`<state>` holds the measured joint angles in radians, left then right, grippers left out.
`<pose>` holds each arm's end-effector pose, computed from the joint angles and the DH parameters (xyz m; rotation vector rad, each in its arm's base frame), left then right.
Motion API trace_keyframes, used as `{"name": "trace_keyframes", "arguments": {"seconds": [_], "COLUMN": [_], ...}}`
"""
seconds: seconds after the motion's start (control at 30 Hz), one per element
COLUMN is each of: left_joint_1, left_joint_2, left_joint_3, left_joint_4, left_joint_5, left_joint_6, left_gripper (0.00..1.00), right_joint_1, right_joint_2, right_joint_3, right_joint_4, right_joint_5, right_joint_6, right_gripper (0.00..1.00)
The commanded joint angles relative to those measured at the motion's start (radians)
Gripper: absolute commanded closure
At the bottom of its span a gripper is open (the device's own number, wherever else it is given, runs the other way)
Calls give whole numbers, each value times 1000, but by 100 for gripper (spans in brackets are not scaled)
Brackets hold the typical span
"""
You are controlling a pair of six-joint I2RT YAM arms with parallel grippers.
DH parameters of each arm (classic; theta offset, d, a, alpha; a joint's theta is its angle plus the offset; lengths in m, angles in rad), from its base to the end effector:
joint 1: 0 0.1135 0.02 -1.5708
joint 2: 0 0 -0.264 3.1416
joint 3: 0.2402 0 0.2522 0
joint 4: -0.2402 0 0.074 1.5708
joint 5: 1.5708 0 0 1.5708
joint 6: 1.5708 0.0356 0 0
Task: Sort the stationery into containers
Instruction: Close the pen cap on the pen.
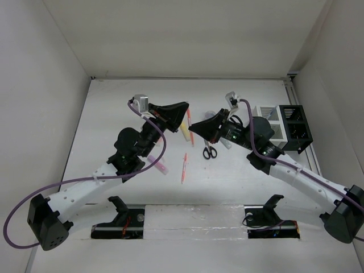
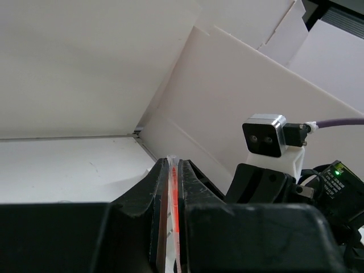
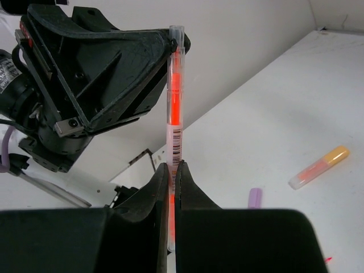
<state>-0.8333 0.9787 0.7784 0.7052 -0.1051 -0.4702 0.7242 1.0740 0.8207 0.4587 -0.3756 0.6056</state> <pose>0.1510 -0.1606 0.3955 0.1050 1.1298 -1.1149 0.1795 0.1762 0.3641 -0.4334 1.4583 1.3456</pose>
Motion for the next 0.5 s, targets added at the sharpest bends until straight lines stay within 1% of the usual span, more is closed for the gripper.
{"name": "trace_keyframes", "arguments": {"seconds": [0.0, 0.1, 0.47], "left_joint_1": [-13, -13, -13], "left_joint_2": [15, 15, 15], "left_joint_3": [-59, -70, -88], "left_joint_4": [-128, -116, -107], "left_joint_5": [105, 114, 133], "left_joint_6": [4, 4, 4], "left_gripper": [100, 100, 100], "right_joint_1": [-34, -34, -72], "right_joint_2": [-10, 0, 30], "right_joint_3": [141, 152, 210], "right_joint_4": [247, 271, 271], "right_joint_5": [21, 1, -40], "right_joint_6": [43, 68, 68], "right_gripper": [100, 100, 100]}}
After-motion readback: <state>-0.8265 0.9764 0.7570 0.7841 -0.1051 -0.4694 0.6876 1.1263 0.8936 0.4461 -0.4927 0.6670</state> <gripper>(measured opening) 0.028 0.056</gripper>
